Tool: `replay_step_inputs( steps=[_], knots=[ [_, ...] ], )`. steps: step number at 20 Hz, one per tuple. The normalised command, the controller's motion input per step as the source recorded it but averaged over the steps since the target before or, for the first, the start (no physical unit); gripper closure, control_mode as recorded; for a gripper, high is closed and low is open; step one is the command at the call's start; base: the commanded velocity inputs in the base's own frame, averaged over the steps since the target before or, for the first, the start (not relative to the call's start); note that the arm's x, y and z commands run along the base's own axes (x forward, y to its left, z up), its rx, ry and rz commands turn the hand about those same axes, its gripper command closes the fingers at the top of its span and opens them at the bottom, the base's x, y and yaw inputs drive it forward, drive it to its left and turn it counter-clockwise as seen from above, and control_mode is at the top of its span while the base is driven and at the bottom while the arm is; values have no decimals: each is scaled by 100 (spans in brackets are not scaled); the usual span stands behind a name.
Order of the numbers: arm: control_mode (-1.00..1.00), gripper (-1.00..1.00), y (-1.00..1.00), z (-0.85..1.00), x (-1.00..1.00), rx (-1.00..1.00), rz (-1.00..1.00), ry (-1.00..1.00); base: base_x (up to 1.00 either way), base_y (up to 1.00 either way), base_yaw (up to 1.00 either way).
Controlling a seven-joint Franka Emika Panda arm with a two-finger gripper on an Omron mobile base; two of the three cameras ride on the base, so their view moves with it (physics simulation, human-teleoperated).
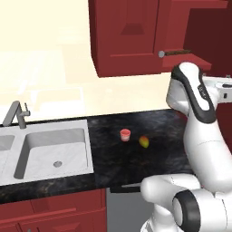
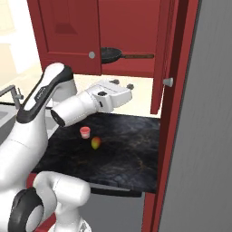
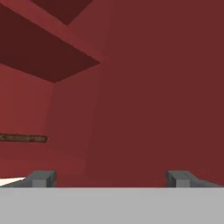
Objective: Pick the pan from the cabinet and place it on the stove. Then turn on the stove burner for the pan.
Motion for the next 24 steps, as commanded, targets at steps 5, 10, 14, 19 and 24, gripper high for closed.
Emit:
replay_step_inputs(
  steps=[5, 10, 14, 19, 24],
  knots=[
    [-100, -100, 8, 23, -38, 24, 0, -12, 0, 0, 0],
    [-100, -100, -26, 44, -54, -6, 0, -4, 0, 0, 0],
    [-100, -100, 0, 46, -56, -51, -8, 0, 0, 0, 0],
    [-100, -100, 30, 11, -59, -72, -7, 0, 0, 0, 0],
    [-100, -100, 33, 19, -15, -67, 0, 30, 0, 0, 0]
  ],
)
